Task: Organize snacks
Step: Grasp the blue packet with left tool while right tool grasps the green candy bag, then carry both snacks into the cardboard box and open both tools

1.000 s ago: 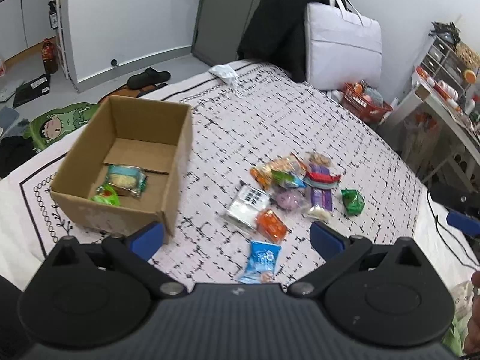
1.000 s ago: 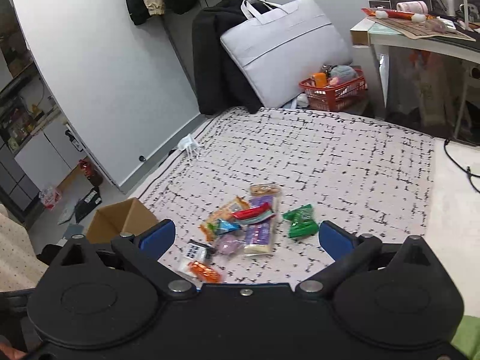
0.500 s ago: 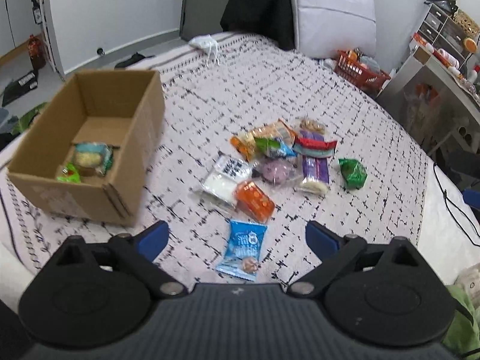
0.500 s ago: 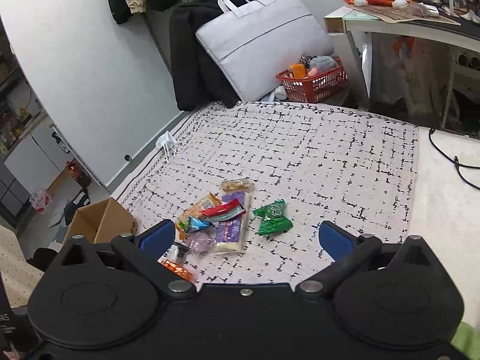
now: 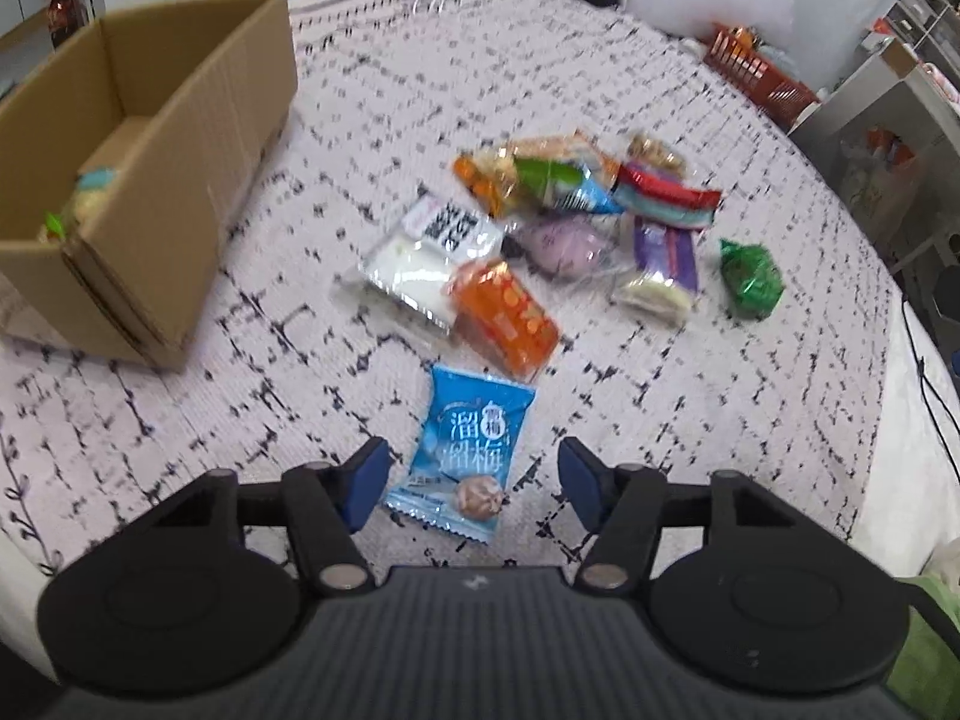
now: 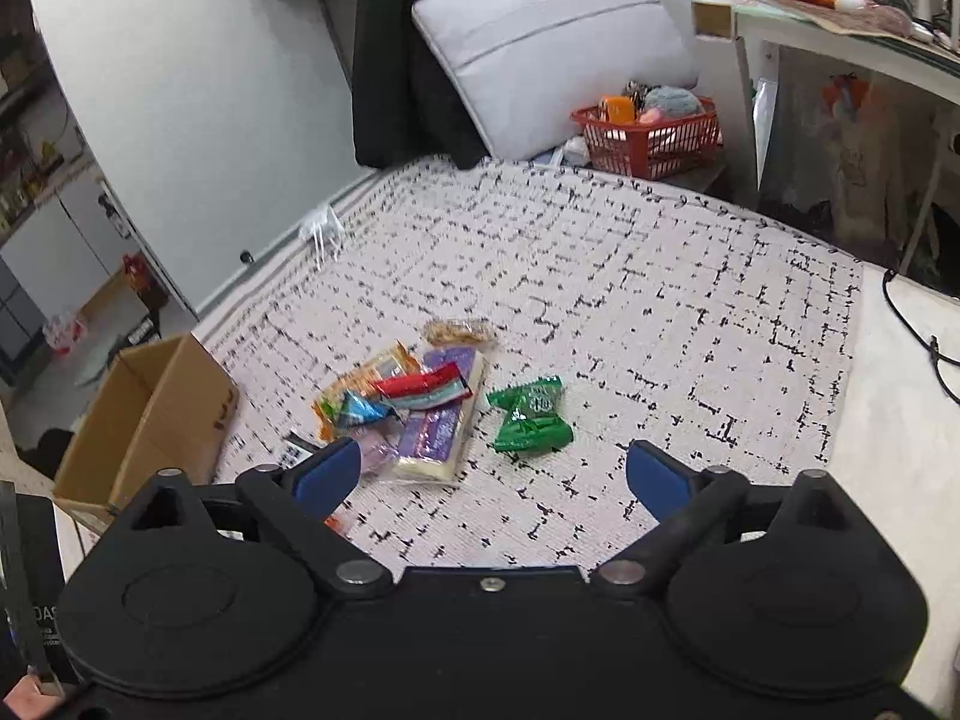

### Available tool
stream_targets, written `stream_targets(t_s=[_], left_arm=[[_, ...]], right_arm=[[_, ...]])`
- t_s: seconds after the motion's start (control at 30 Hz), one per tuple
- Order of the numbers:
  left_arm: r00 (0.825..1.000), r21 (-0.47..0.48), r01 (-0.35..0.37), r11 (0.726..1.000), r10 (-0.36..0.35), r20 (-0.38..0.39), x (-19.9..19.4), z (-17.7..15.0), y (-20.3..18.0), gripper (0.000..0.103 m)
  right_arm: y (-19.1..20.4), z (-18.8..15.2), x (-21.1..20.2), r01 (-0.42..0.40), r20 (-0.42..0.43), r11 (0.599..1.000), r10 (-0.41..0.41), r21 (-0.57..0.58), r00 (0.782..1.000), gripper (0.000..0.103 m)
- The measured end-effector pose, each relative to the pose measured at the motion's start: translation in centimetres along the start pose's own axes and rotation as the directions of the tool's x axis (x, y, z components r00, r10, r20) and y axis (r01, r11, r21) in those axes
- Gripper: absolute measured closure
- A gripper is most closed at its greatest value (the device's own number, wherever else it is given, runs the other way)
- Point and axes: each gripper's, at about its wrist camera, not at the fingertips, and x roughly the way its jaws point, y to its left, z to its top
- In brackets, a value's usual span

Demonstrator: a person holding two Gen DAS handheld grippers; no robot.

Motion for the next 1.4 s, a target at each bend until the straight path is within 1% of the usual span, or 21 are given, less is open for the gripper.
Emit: stream_targets(t_s=[0.1, 0.13, 0.17, 0.23, 0.33, 0.43, 0.5, 0.67, 0.8, 0.9, 1.03, 1.17, 1.23, 1.27, 1.3, 1.33, 1.37, 1.4], left_arm=[[1.0, -0.006, 0.006, 1.0, -0.006, -0.014, 1.0, -0.2, 0.1, 0.044], [1.0, -0.007, 0.004, 1.0, -0.005, -0.018, 1.3, -0.2, 0.2, 0.049], [1.0, -0.01, 0.002, 1.0, -0.002, -0.023, 1.6, -0.1, 0.2, 0.052], [1.0, -0.012, -0.004, 1.0, 0.004, -0.014, 1.9, 0.0, 0.4, 0.063], [1.0, -0.001, -0.012, 1.0, 0.012, -0.016, 2.1, 0.4, 0.4, 0.069], [0.999, -0.015, -0.015, 1.0, 0.015, -0.029, 2.1, 1.0, 0.5, 0.07], [0.999, -0.025, -0.005, 1.0, 0.004, -0.035, 2.1, 1.3, 0.8, 0.071], [0.999, -0.037, 0.003, 0.999, -0.004, -0.037, 1.7, 1.9, 1.5, 0.071], [1.0, -0.053, 0.003, 0.999, -0.004, -0.018, 0.9, 2.4, 2.2, 0.071], [1.0, -0.064, 0.01, 0.998, -0.01, -0.007, 0.2, 2.9, 2.6, 0.072], [1.0, -0.066, 0.015, 0.998, -0.014, 0.02, -0.9, 3.3, 2.8, 0.072], [0.999, -0.079, 0.014, 0.997, -0.01, 0.052, -2.2, 3.9, 3.3, 0.072], [0.998, -0.086, 0.013, 0.996, -0.007, 0.067, -2.9, 4.2, 3.5, 0.072], [0.997, -0.087, 0.013, 0.996, -0.006, 0.074, -3.2, 4.3, 3.6, 0.072], [0.997, -0.088, 0.013, 0.996, -0.005, 0.082, -3.5, 4.4, 3.6, 0.072], [0.996, -0.089, 0.014, 0.996, -0.006, 0.091, -3.9, 4.6, 3.6, 0.072], [0.995, -0.089, 0.016, 0.996, -0.007, 0.101, -4.3, 4.7, 3.7, 0.072], [0.994, -0.088, 0.017, 0.996, -0.007, 0.113, -4.7, 4.8, 3.6, 0.072]], right_arm=[[0.1, 0.1, 1.2, 0.011, -0.021, 1.0, -0.012, -0.02, 1.0, 0.016], [0.1, 0.2, 1.6, 0.015, -0.026, 1.0, -0.016, -0.022, 1.0, 0.016], [0.1, 0.4, 2.0, 0.018, -0.03, 1.0, -0.018, -0.023, 0.999, 0.017], [0.1, 0.6, 2.8, 0.021, -0.036, 1.0, -0.022, -0.023, 0.999, 0.019], [0.1, 0.9, 4.1, 0.032, -0.051, 0.999, -0.033, -0.023, 0.998, 0.021], [0.2, 1.0, 5.8, 0.046, -0.08, 0.998, -0.049, -0.033, 0.996, 0.023], [0.3, 1.1, 7.1, 0.055, -0.101, 0.998, -0.058, -0.038, 0.993, 0.028], [0.4, 1.5, 9.6, 0.07, -0.139, 0.996, -0.077, -0.058, 0.987, 0.035], [0.3, 1.8, 11.1, 0.1, -0.16, 0.992, -0.111, -0.08, 0.981, 0.037], [0.4, 2.2, 11.8, 0.127, -0.147, 0.984, -0.144, -0.122, 0.979, 0.037], [-0.1, 3.0, 12.7, 0.128, -0.148, 0.984, -0.146, -0.122, 0.978, 0.037], [-0.4, 3.4, 13.5, 0.121, -0.162, 0.985, -0.14, -0.124, 0.977, 0.041], [-0.6, 3.1, 13.7, 0.105, -0.176, 0.989, -0.123, -0.106, 0.977, 0.046], [-0.6, 3.0, 13.9, 0.102, -0.197, 0.989, -0.121, -0.105, 0.973, 0.06], [-0.7, 2.8, 14.2, 0.1, -0.217, 0.989, -0.121, -0.106, 0.969, 0.07], [-0.7, 2.7, 14.2, 0.099, -0.232, 0.989, -0.121, -0.106, 0.965, 0.07], [-0.5, 2.6, 13.9, 0.098, -0.221, 0.989, -0.121, -0.112, 0.968, 0.074], [-0.3, 2.7, 13.6, 0.095, -0.214, 0.989, -0.119, -0.115, 0.97, 0.074]])
